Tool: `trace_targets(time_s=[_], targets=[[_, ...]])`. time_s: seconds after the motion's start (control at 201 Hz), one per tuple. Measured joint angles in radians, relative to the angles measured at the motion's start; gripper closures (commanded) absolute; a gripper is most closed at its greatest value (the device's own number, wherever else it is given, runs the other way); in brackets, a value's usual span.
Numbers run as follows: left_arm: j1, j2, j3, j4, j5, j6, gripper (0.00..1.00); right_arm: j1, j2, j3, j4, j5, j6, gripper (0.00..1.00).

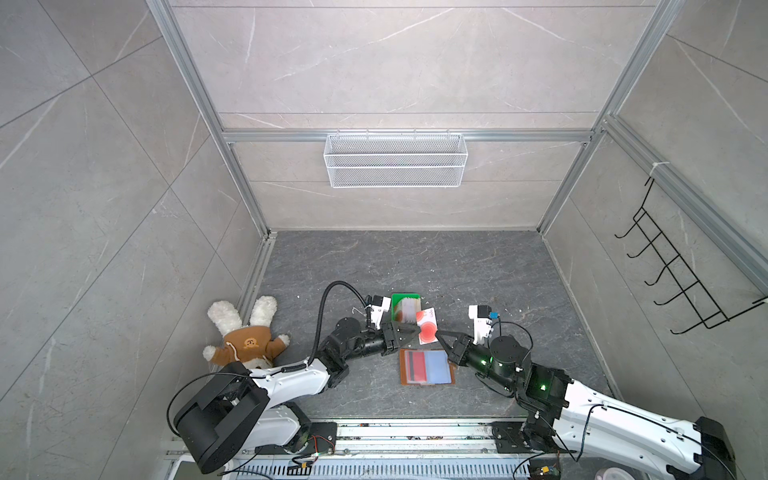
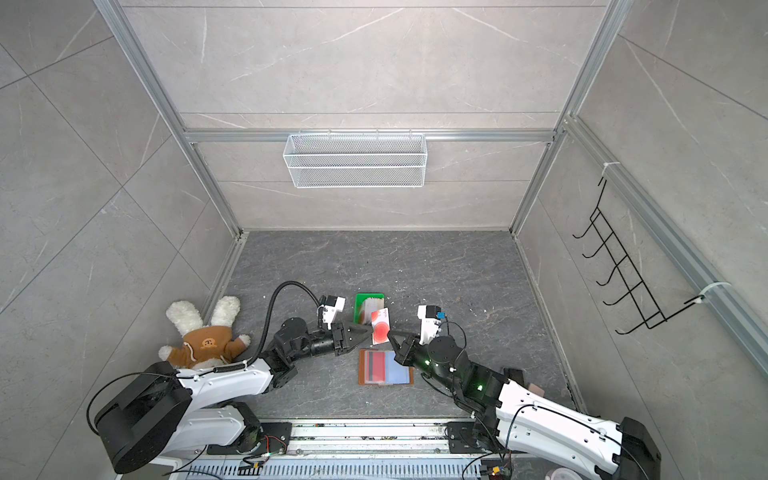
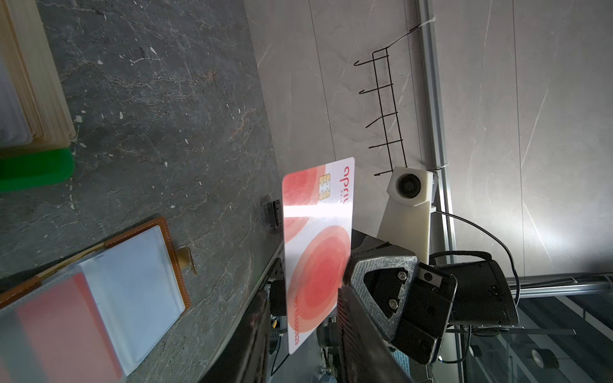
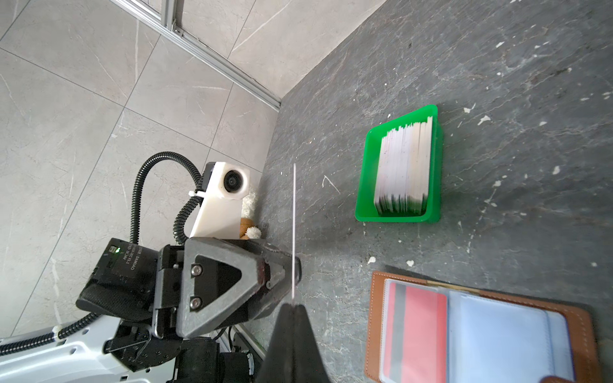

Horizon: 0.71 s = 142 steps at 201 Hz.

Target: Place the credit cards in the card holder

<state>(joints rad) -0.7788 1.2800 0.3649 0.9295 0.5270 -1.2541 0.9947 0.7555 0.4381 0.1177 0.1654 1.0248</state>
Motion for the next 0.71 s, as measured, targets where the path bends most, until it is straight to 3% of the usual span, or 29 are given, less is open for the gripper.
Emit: trace_targets(time_s=[0.433, 0.707], targets=[[-0.002, 0.025, 0.0, 0.06, 0.027, -0.03, 0.7, 0.005, -0.006, 0.0, 0.008, -0.001, 0.0, 1.0], [-0.002, 0.037, 0.0, 0.079, 0.051, -0.044, 0.82, 0.005, -0.003, 0.006, -0.018, 0.011, 0.013, 1.0]])
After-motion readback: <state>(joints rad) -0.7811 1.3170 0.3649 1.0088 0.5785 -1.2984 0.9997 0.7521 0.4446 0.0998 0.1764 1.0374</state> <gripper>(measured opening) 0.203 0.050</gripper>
